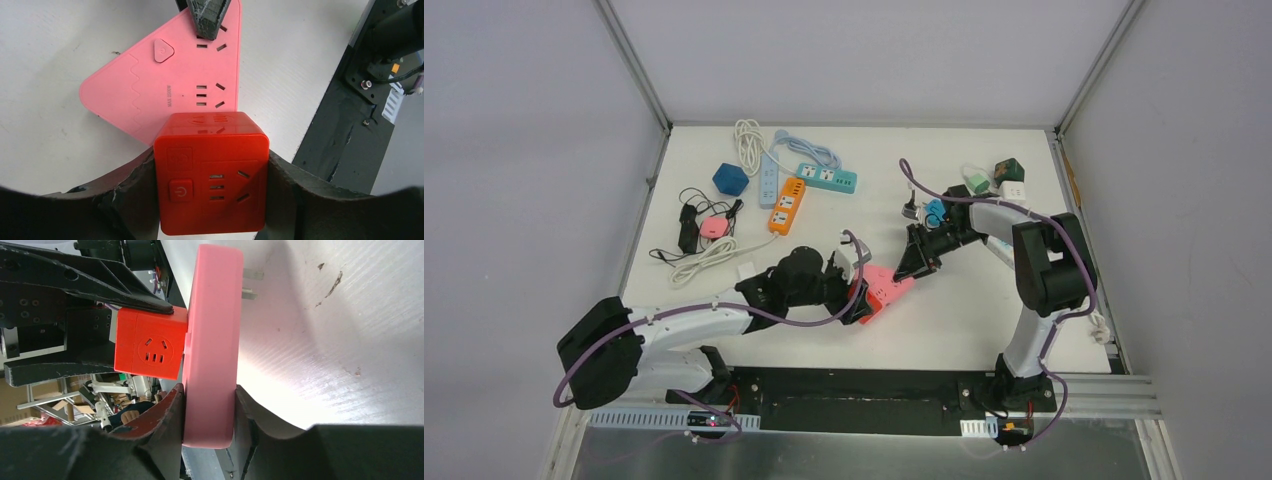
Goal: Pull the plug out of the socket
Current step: Remove the plug from the socket.
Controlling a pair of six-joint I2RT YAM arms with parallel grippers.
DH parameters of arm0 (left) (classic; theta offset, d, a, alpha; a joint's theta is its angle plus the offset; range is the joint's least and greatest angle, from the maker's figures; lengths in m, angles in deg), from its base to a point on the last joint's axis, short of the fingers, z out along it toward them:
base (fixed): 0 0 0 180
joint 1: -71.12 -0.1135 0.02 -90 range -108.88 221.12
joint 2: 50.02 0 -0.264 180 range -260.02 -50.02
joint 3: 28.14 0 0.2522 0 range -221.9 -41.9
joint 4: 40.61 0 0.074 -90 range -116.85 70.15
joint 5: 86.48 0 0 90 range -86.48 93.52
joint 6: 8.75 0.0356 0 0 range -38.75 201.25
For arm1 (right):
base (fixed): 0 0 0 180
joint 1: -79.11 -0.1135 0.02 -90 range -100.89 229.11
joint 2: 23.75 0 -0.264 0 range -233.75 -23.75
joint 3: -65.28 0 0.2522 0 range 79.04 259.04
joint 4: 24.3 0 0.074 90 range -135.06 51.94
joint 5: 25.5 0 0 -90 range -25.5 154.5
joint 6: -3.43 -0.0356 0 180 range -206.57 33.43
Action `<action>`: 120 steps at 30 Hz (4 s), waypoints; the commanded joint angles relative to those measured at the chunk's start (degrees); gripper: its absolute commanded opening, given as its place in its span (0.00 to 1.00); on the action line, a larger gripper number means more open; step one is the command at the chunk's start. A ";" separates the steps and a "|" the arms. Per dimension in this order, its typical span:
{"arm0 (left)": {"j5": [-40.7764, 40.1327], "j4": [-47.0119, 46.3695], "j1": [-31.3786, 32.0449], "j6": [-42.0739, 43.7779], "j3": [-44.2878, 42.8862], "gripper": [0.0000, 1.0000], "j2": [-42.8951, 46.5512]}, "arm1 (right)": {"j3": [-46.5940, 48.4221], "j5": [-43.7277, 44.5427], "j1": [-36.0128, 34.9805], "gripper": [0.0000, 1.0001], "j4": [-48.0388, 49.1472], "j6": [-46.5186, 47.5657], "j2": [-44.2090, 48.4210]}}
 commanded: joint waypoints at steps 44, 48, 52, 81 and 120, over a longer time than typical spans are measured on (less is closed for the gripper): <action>-22.89 24.14 10.10 10.82 -20.41 0.00 -0.85 | 1.35 -0.51 -0.90 0.00 1.12 2.79 -0.14; -20.09 24.17 8.66 6.12 -21.54 0.00 -2.32 | 1.24 -0.31 -0.89 0.00 1.17 2.79 -0.31; 1.72 6.75 -4.33 -10.67 -12.47 0.00 2.47 | 1.27 -0.11 -0.89 0.00 1.15 2.79 -0.26; -24.58 21.07 10.50 3.81 -22.08 0.00 -2.91 | 1.32 0.43 -1.16 0.00 1.48 2.79 -0.24; -16.88 13.04 6.63 -4.45 -11.34 0.00 9.37 | 2.66 -4.23 4.66 0.00 -1.82 6.31 1.63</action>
